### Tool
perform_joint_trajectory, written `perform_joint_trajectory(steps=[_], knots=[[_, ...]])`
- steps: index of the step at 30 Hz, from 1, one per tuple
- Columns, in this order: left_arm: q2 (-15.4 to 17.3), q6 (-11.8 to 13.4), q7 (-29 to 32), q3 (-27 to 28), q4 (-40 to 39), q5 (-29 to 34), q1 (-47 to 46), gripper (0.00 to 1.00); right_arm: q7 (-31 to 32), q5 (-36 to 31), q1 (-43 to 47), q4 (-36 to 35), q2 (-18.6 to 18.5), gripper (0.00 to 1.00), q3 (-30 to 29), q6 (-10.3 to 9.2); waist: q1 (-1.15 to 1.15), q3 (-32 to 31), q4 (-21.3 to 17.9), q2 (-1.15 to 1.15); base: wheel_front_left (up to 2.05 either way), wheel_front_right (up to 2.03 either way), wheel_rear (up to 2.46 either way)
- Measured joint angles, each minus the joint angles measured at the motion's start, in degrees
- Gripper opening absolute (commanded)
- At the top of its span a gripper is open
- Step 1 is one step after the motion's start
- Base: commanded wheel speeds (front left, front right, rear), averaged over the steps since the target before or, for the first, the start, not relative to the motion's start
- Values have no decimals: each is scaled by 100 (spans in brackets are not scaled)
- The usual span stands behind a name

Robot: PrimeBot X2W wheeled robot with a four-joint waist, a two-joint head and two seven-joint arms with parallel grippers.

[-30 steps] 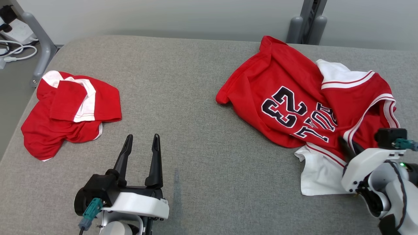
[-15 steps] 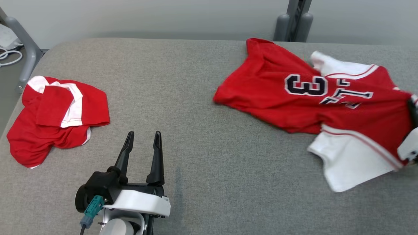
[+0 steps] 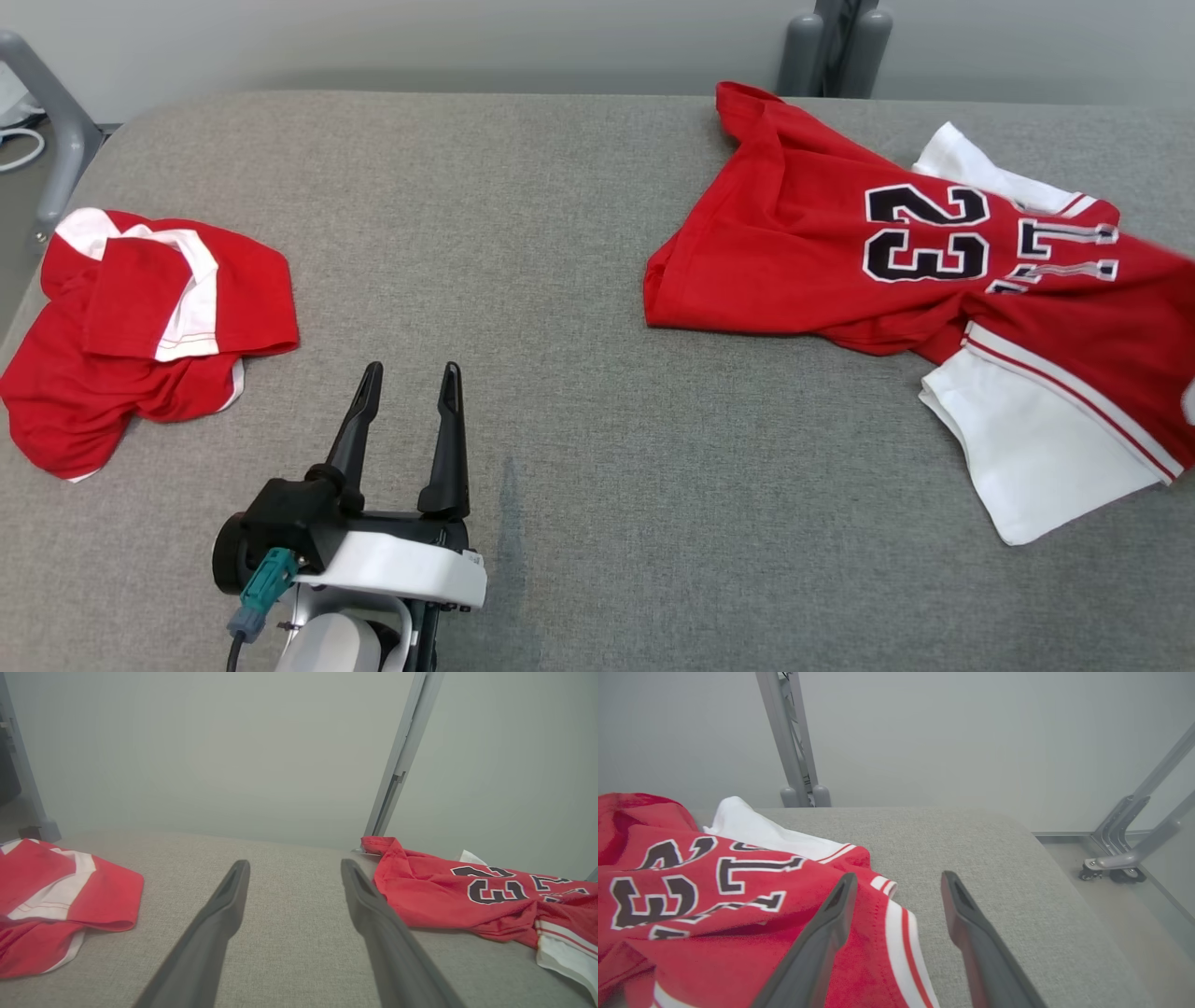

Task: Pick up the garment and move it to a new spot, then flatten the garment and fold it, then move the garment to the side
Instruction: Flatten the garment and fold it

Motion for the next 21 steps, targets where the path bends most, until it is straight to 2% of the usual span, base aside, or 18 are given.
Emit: perform_joint_trajectory(steps=[5, 9, 14, 21], knots=[[0, 0, 0, 32, 22, 27, 8, 100, -434, -4, -1, 0, 424, 100, 71, 2, 0, -111, -136, 0, 0, 0, 0], [1, -1, 0, 111, 8, 42, 54, 100, -770, 62, 204, -328, 702, 100, 269, 2, 0, -234, -316, 0, 0, 0, 0], [1, -7, 0, 181, -10, 65, 133, 100, -1044, 277, 678, -1133, 1036, 100, 530, 2, 0, -400, -571, 0, 0, 0, 0], [-1, -7, 0, 204, -31, 63, 157, 100, -1179, 536, 1777, -2440, 1560, 100, 701, 2, 0, -527, -918, 0, 0, 0, 0]])
